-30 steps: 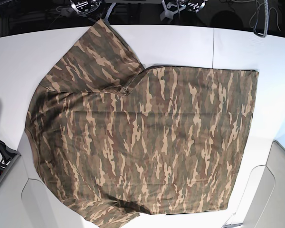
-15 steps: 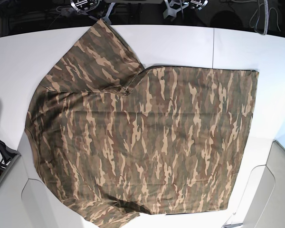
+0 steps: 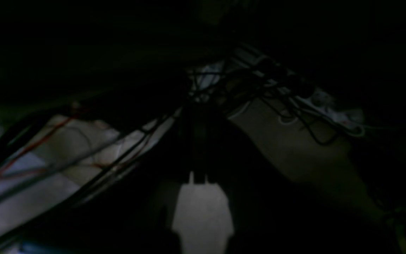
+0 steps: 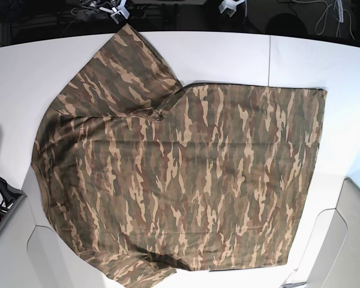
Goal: Fold the T-shirt properly
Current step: 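Move both grippers out from rest toward the shirt's shoulder corners, then lower both grippers and grasp the camouflage shirt's collar-side corners, then lift the shirt edge with both grippers and pull it back over itself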
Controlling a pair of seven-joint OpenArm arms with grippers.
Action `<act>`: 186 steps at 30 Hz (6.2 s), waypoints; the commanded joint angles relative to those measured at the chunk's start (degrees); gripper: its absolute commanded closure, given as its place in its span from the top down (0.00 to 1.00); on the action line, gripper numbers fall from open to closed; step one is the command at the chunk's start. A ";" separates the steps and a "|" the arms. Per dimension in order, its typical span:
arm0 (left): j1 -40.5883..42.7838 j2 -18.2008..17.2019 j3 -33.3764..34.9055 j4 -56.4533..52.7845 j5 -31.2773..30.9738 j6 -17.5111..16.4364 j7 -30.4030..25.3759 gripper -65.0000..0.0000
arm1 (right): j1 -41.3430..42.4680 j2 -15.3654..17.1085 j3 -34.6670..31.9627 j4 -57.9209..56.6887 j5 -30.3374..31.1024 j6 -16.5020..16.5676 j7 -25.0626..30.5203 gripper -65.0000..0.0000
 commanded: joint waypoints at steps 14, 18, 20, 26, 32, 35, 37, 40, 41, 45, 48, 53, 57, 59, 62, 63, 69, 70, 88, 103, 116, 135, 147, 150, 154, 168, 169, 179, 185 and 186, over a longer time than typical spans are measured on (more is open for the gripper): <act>13.79 -0.15 -16.26 23.93 -10.88 -12.25 9.49 0.16 | -17.51 9.35 0.11 28.17 11.34 6.75 0.70 0.02; 17.94 -0.15 -21.03 32.41 -13.79 -12.25 12.04 0.16 | -21.84 11.63 0.11 37.92 11.34 6.67 0.70 0.02; 19.89 -0.15 -23.39 36.17 -14.69 -12.25 12.46 0.16 | -23.74 12.83 0.11 42.80 11.37 6.67 0.68 0.02; 24.57 -0.15 -29.75 46.51 -18.23 -12.25 14.99 0.16 | -28.00 15.28 0.37 55.63 14.01 6.67 0.66 0.02; 26.25 -0.15 -36.57 56.52 -22.27 -12.25 20.41 0.16 | -28.98 15.21 1.84 64.43 17.92 6.67 -0.20 0.02; 26.23 -0.13 -39.93 60.37 -26.29 -12.25 24.17 0.16 | -28.96 15.19 3.21 67.56 19.74 6.64 -1.27 0.02; 26.21 -0.15 -42.12 62.49 -29.27 -12.25 26.12 0.16 | -28.96 14.99 4.70 69.42 21.70 6.60 -3.08 0.02; 26.23 -0.17 -45.13 65.07 -33.05 -12.25 27.08 0.16 | -28.79 13.79 8.17 71.65 25.05 6.40 -7.13 0.02; 26.21 -0.17 -46.05 65.68 -34.16 -12.25 27.06 0.16 | -28.63 13.25 9.70 72.00 26.53 6.38 -8.15 0.02; 25.88 -0.17 -48.68 66.73 -37.97 -12.25 27.06 0.16 | -27.71 10.43 17.05 72.17 33.18 5.95 -12.61 0.02; 25.70 -0.17 -49.33 66.75 -39.58 -12.25 27.02 0.20 | -25.94 9.16 22.95 72.17 38.18 5.77 -18.12 0.04; 25.53 -0.20 -49.33 66.75 -40.50 -12.25 26.99 0.47 | -22.80 9.05 30.82 72.15 43.52 1.07 -25.55 0.35; 23.98 -0.48 -49.33 66.73 -40.44 -12.25 27.08 0.49 | -21.51 9.05 33.94 72.06 43.71 -4.28 -28.98 0.50; 23.39 -1.18 -49.33 66.73 -40.44 -12.25 27.15 0.49 | -21.53 9.05 34.25 72.06 43.67 -4.98 -30.38 0.50; 22.60 -2.12 -49.33 66.73 -40.48 -12.25 27.19 0.49 | -21.51 9.03 34.23 71.63 44.11 -5.64 -34.29 0.50; 22.34 -2.40 -49.33 66.73 -40.35 -12.25 27.23 0.49 | -21.53 9.03 34.23 71.17 44.37 -5.62 -34.80 0.50; 20.55 -4.17 -49.33 66.66 -39.12 -12.25 27.02 0.49 | -20.33 8.61 34.18 66.47 46.42 -4.74 -34.67 0.50; 20.17 -4.52 -49.33 66.58 -39.10 -12.25 27.04 0.49 | -19.78 8.26 34.07 65.64 46.49 -4.17 -34.67 0.50; 18.08 -6.86 -49.33 66.07 -36.06 -11.89 23.61 0.61 | -13.92 0.59 22.18 60.41 45.07 -3.02 -33.83 0.50; 4.37 -15.45 -49.31 49.92 -36.57 -10.23 22.51 0.71 | -13.14 -2.40 22.18 60.41 40.04 -3.04 -33.83 0.50; 1.11 -16.48 -43.17 37.88 -45.79 -12.09 26.27 0.71 | -13.11 -2.43 22.18 60.41 40.22 -3.04 -33.81 0.50; -3.02 -16.02 -37.38 37.88 -40.41 -9.33 22.05 0.00 | -13.07 -2.43 22.18 60.41 40.19 -3.02 -32.48 0.13; -1.40 -16.02 -40.63 40.85 -43.43 -12.25 20.98 0.00 | -13.49 -5.81 25.18 61.94 40.83 0.52 -38.16 0.00; 0.87 -16.00 -43.60 44.04 -45.31 -12.25 21.05 0.00 | -14.40 -6.05 28.44 63.10 46.64 4.42 -38.80 0.00; 2.29 -16.02 -45.75 48.24 -46.10 -12.25 21.44 0.00 | -13.97 -6.05 32.94 64.76 54.53 6.01 -39.43 0.00; -9.33 -16.04 -45.53 45.64 -42.86 -12.25 20.00 0.00 | 5.49 -5.03 38.73 67.38 49.90 5.77 -40.19 0.00; -10.60 -16.02 -45.38 44.35 -42.80 -12.25 19.96 0.00 | 7.19 -4.90 38.73 66.88 49.16 5.77 -40.22 0.00; -21.46 -16.04 -40.48 33.88 -35.63 -12.25 15.61 0.00 | 22.38 -2.97 37.57 53.48 45.31 5.81 -37.97 0.00; -27.41 -16.02 -36.20 30.27 -29.97 -12.25 13.05 0.00 | 32.63 -1.31 36.11 42.21 42.14 5.84 -35.85 0.00; -28.37 -16.04 -35.23 29.51 -28.89 -12.25 12.35 0.00 | 34.25 -1.25 36.11 40.28 41.31 5.84 -35.43 0.00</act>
